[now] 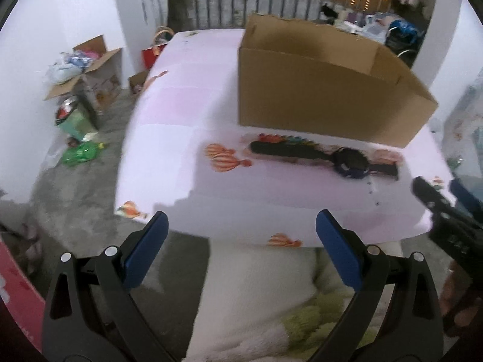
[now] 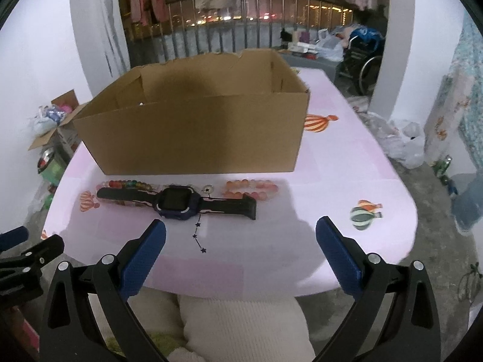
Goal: Organize jewelry
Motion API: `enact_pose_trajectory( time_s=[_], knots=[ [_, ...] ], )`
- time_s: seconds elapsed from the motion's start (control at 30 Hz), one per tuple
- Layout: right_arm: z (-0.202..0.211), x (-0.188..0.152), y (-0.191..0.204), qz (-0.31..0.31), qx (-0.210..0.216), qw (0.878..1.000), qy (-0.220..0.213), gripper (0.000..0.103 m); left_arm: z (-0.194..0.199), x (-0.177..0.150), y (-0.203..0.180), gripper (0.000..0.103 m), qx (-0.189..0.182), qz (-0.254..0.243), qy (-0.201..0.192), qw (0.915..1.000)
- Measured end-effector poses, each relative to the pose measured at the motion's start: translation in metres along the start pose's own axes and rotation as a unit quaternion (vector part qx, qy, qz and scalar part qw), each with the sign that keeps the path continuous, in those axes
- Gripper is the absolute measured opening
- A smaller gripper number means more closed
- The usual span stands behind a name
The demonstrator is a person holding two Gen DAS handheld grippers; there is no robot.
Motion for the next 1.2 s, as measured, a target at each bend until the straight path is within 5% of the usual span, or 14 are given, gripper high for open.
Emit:
enact_pose_trajectory(
  time_s=[0.2, 0.3, 0.53, 0.63, 0.7, 0.83, 1.0, 1.2],
  knots=[
    [-0.013, 0.004, -0.008, -0.007, 0.036, 0.999, 0.003, 0.097, 0.000, 0.015, -0.007, 0.095, -0.065, -0.003, -0.028, 0.9975],
    [-0.021, 0.008, -0.009, -0.013, 0.062, 0.998, 0.010, 0.088, -0.005, 0.021, -0.011, 0.095, -0.087, 0.000, -0.030, 0.9958],
    [-0.052, 0.010, -0.017, -0.053, 0.101, 0.991, 0.069, 0.058, -0.026, 0.034, -0.020, 0.095, -0.036, -0.056, -0.083, 0.9944],
    [-0.060, 0.013, -0.023, -0.067, 0.104, 0.989, 0.078, 0.050, -0.045, 0.039, -0.019, 0.094, -0.035, -0.072, -0.070, 0.9943],
    [-0.064, 0.014, -0.026, -0.073, 0.102, 0.988, 0.084, 0.046, -0.056, 0.043, -0.018, 0.076, -0.041, -0.074, -0.061, 0.9946],
    [-0.073, 0.014, -0.028, -0.081, 0.106, 0.986, 0.100, 0.036, -0.080, 0.050, -0.015, 0.061, -0.063, -0.070, -0.029, 0.9951],
    [-0.079, 0.013, -0.022, -0.072, 0.107, 0.985, 0.113, 0.032, -0.103, 0.055, -0.008, 0.059, -0.090, -0.051, 0.011, 0.9946],
    [-0.080, 0.014, -0.021, -0.074, 0.103, 0.985, 0.114, 0.030, -0.111, 0.058, 0.002, 0.059, -0.099, -0.032, 0.012, 0.9945]
  ],
)
Point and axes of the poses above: each gripper's, at about its wrist camera, not at the fingertips, and z roughly against the way its jaws point, y to its left, x to its top, the point moved 1 cm from there along -z, roughly the way its jaws point, and after that the axes turned 3 degrees about -x, right-handed, at the moved point
